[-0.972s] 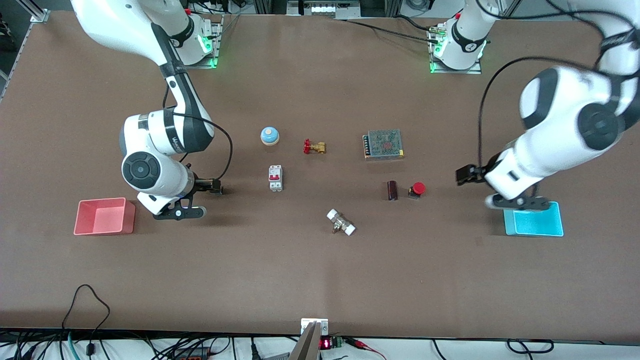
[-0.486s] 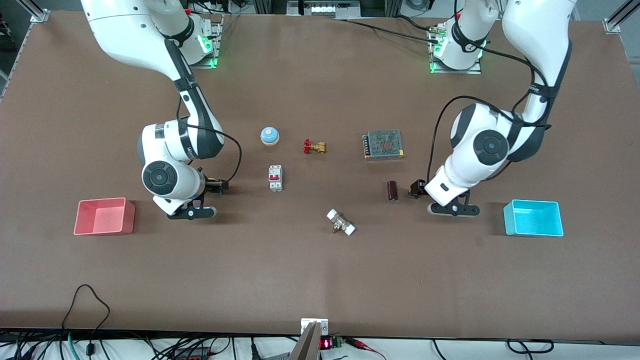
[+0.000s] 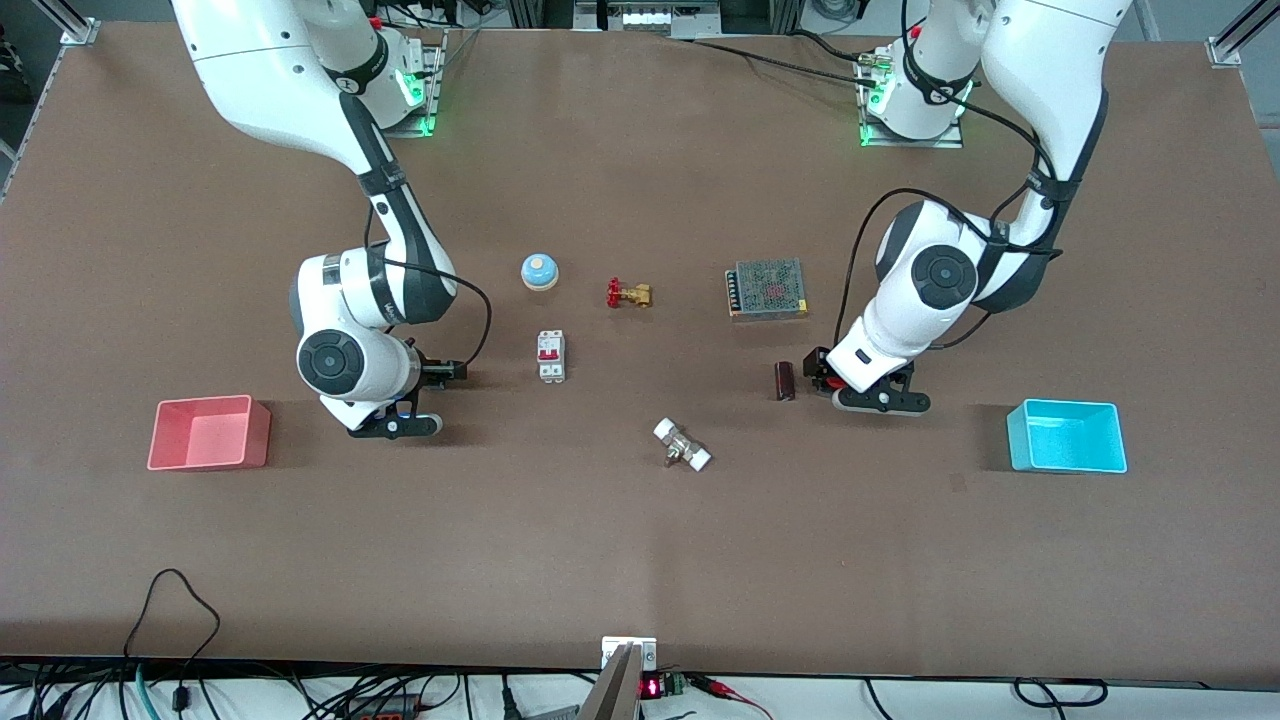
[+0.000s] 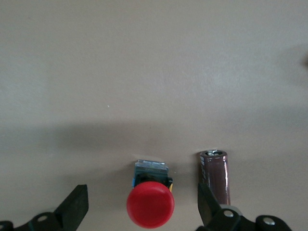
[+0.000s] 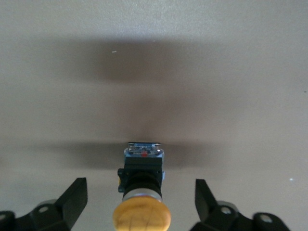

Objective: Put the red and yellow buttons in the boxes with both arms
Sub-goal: 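Grasp the yellow button with the right gripper while the left gripper grasps the red, then carry the yellow button to the pink box while the left gripper carries red to cyan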

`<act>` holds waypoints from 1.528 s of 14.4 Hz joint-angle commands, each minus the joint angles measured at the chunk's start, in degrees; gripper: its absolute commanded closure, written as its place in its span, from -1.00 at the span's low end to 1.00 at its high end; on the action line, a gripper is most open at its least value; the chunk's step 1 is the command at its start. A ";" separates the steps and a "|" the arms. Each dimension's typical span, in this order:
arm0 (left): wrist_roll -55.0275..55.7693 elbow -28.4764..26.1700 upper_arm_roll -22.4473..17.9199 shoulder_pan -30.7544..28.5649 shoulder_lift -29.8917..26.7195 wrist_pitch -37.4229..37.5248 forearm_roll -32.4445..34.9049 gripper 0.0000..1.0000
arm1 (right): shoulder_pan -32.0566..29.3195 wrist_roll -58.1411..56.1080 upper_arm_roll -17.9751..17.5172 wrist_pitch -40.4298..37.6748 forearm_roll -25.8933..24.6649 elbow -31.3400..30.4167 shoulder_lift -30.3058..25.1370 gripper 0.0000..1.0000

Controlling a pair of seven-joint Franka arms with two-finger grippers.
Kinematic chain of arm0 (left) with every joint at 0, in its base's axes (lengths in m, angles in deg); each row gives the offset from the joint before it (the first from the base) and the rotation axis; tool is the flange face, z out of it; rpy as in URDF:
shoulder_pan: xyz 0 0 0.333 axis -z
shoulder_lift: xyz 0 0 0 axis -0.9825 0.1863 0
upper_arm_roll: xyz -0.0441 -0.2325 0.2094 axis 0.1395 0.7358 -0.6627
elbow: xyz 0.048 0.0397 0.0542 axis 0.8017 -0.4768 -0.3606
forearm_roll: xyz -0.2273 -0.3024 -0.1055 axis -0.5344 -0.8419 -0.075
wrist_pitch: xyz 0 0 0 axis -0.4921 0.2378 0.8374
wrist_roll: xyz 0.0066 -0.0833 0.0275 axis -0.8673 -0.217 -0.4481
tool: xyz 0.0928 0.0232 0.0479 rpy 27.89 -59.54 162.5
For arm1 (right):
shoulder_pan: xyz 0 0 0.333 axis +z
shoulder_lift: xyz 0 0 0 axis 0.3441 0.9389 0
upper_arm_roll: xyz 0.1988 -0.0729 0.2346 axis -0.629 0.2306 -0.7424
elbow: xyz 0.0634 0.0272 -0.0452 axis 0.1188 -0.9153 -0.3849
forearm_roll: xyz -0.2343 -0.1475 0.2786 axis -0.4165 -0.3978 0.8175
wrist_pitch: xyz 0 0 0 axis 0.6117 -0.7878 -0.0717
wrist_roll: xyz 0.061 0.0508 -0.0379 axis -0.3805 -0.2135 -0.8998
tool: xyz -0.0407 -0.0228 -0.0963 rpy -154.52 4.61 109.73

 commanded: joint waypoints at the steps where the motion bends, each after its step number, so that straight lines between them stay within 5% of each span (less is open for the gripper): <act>1: 1.29 -1.79 -0.33 0.58 0.14 -2.97 1.20 -1.00 | 0.27 -0.03 0.12 0.23 1.01 -0.58 -0.03 -0.76; 9: 2.52 -0.92 -0.24 0.58 1.99 -3.15 1.11 -0.64 | 0.18 -0.03 0.12 -0.29 1.01 -1.11 -0.03 -0.19; 12: 2.52 -0.31 -0.15 0.58 2.08 -3.06 1.11 -0.10 | 0.09 -0.03 0.12 -0.29 1.01 -0.94 -0.11 0.00; 16: 2.08 0.74 -0.24 0.14 1.99 -2.54 1.11 0.94 | 0.09 -0.03 0.12 -0.21 1.01 -0.67 -0.11 0.17; 19: 1.55 5.12 -0.85 -1.26 0.76 4.37 1.11 0.99 | 0.18 -0.20 0.12 -0.21 1.01 -0.67 -0.11 0.29; 22: -10.28 14.28 -0.86 -8.98 -1.34 21.61 1.11 0.99 | -1.13 -0.64 0.90 -2.21 1.01 2.39 -3.44 0.29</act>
